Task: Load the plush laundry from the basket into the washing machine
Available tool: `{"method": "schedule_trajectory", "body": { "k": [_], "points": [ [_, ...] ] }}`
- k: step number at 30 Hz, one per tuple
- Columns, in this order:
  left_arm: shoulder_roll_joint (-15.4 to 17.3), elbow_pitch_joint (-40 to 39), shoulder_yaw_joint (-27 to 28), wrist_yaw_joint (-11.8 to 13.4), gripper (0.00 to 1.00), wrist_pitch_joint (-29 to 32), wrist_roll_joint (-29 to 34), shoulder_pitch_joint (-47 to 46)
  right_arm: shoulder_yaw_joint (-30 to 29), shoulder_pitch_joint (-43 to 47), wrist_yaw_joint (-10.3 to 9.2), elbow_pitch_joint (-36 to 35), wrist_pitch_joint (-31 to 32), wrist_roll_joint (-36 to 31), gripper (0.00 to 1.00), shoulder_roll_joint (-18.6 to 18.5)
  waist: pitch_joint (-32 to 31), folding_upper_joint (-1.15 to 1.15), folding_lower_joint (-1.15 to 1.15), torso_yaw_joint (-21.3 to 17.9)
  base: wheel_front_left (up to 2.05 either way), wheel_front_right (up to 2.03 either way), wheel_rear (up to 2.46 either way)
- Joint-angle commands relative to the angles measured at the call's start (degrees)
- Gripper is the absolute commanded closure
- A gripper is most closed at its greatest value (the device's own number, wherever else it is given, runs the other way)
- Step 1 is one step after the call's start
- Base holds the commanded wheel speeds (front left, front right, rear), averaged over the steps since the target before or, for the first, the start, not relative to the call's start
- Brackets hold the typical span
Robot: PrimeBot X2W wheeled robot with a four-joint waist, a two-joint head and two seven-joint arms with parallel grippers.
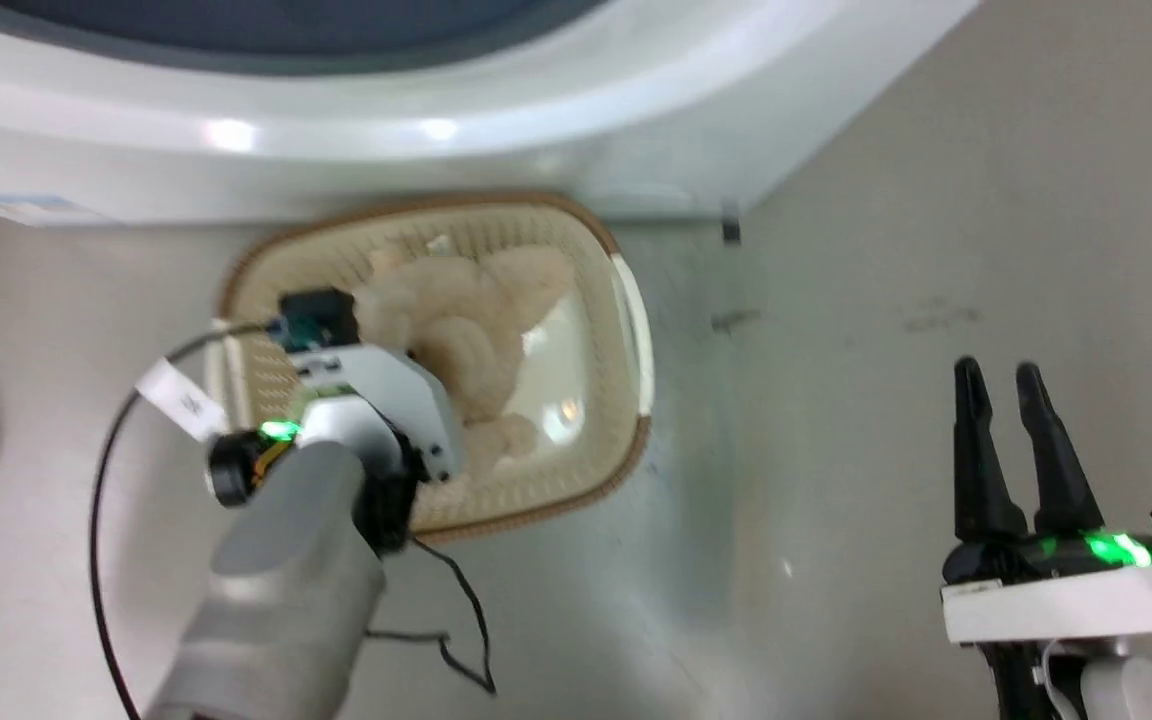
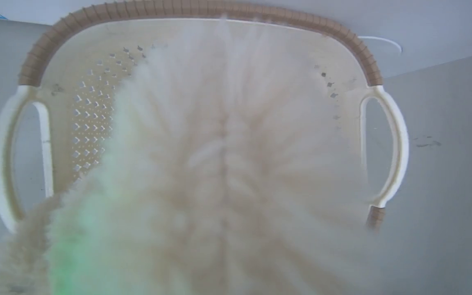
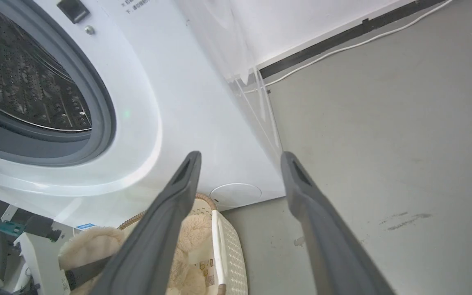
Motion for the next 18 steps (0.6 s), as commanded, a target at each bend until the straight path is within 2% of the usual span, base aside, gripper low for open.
{"method": "schedule_trajectory", "body": {
  "k": [1,5,11,18],
  "points": [
    [-0.1,-0.7,0.0,-0.4,1.0,-0.7,-0.3,1.1,-0.2,0.7,0.05,0.3,-0.2,-0.2,0.0,0.0,-5.9,0.0,0.0,3.6,0.0,0.0,0.0],
    [-0.9,-3.8,-0.3,-2.2,1.0,-3.2,-1.3,5.0,-0.9,2.5,0.05,1.4,-0.2,-1.1,0.0,0.0,-11.6,0.0,0.0,5.8,0.0,0.0,0.0],
    [-1.4,-10.4,-0.5,-3.6,1.0,-7.1,-2.2,10.1,-1.5,6.2,0.05,3.3,-0.2,-2.4,0.0,0.0,-19.2,0.0,0.0,8.7,0.0,0.0,0.0],
    [-0.2,-19.2,-0.7,-3.2,1.0,-11.6,-1.7,16.4,-1.8,9.5,0.05,5.2,-0.2,-3.3,0.0,0.0,-26.5,0.0,0.0,10.4,0.0,0.0,0.0]
  ]
}}
